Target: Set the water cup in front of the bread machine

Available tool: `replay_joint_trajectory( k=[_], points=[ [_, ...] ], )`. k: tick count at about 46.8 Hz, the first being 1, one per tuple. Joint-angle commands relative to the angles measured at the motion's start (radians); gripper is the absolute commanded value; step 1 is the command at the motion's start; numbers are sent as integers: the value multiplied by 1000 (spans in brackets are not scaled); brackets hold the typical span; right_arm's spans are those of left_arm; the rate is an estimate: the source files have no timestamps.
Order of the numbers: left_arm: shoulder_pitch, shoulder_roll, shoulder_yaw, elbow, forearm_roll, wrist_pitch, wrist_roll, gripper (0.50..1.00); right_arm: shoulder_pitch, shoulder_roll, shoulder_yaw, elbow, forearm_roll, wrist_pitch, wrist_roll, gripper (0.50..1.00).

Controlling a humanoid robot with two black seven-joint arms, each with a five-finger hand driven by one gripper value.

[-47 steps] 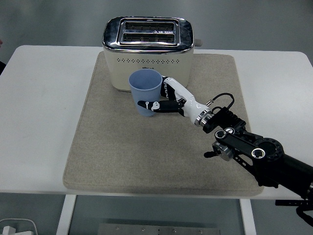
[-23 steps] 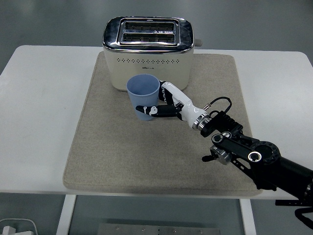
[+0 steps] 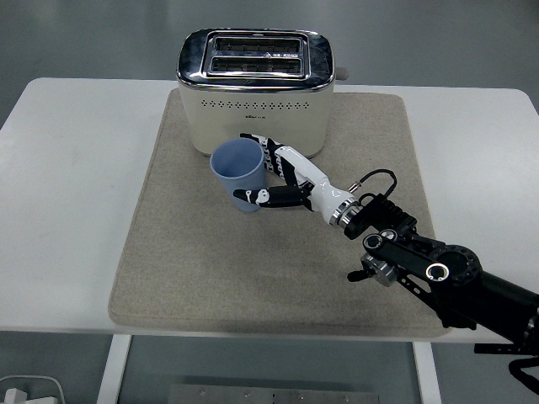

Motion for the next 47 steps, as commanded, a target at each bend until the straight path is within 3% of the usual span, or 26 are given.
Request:
replay_joint_trajectory(
  k=[1,10,18,26,33,39,47],
  points=[
    [0,0,0,0,0,0,0,1000,-1,0,0,2,0,0,0,924],
    [0,0,0,0,0,0,0,1000,6,-30,3,16,0,1,0,924],
    [0,0,0,0,0,0,0,1000,6,-107,9,56,3,7,0,924],
    [0,0,0,0,0,0,0,1000,0,-231,12,140,11,21,0,924],
    [0,0,0,0,0,0,0,1000,-9,-355,25,165,18,70,0,924],
    [0,0,0,0,0,0,0,1000,-13,-446,67,145,44,83,-3,924],
    [0,0,0,0,0,0,0,1000,11,-466,114,-16,205,73,-17,924]
  ],
)
